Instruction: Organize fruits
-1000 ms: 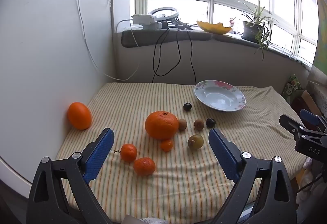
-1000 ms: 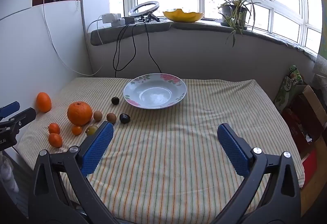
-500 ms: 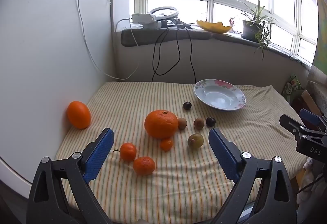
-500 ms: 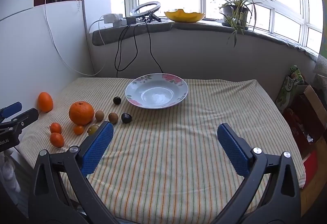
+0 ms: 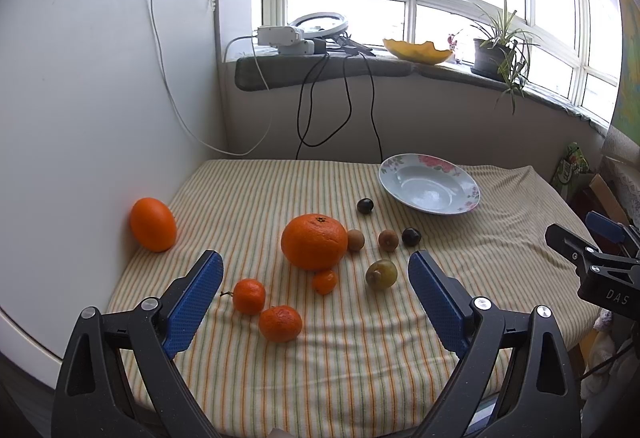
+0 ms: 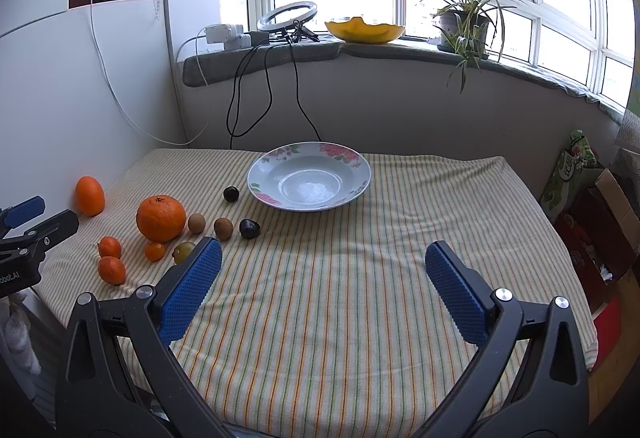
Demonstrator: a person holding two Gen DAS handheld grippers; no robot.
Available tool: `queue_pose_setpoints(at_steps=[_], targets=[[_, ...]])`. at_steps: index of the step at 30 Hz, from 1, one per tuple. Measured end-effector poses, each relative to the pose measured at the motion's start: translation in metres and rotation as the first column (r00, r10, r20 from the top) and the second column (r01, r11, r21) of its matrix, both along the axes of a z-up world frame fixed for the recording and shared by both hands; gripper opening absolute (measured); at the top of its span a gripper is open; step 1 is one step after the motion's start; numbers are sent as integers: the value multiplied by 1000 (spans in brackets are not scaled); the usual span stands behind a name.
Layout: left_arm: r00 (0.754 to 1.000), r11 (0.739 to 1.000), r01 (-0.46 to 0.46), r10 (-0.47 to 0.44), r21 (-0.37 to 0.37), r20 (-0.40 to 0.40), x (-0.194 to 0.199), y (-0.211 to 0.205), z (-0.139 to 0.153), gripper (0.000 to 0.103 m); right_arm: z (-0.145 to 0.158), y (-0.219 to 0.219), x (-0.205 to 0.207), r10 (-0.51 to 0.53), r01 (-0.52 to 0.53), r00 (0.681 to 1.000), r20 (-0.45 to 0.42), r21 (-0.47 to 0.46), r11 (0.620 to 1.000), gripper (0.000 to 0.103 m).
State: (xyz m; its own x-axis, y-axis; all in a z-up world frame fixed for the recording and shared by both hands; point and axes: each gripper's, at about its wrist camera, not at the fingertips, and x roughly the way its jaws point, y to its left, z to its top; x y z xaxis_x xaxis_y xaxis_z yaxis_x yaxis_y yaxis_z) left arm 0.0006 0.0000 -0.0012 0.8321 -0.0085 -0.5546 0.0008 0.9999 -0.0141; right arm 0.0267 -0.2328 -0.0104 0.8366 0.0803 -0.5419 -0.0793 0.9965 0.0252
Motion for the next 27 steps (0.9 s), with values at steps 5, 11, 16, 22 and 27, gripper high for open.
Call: queue_pose_setpoints(at_steps=[5, 11, 16, 22, 27], targets=[[1000, 1000, -1, 1, 0, 0, 0, 0, 0, 94, 1, 1, -1, 3, -3, 1000, 5, -5, 1000, 103], [1000, 1000, 1, -1, 0, -1, 0, -1, 0, 94, 0, 1, -2, 7, -7, 1000, 7, -7, 1000, 103], [1000, 1000, 1, -1, 0, -1, 0, -2, 0, 94, 0, 1, -2, 6, -6, 1000, 7, -8, 1000, 103], [1000, 1000, 1, -1, 0, -2, 0, -1, 0, 94, 0, 1, -1, 7, -7, 1000, 6, -8, 1000, 103], [1000, 1000, 0, 0, 1, -1, 0, -2, 0, 94, -1, 2, -1, 8, -8, 1000, 4, -7, 1000, 103]])
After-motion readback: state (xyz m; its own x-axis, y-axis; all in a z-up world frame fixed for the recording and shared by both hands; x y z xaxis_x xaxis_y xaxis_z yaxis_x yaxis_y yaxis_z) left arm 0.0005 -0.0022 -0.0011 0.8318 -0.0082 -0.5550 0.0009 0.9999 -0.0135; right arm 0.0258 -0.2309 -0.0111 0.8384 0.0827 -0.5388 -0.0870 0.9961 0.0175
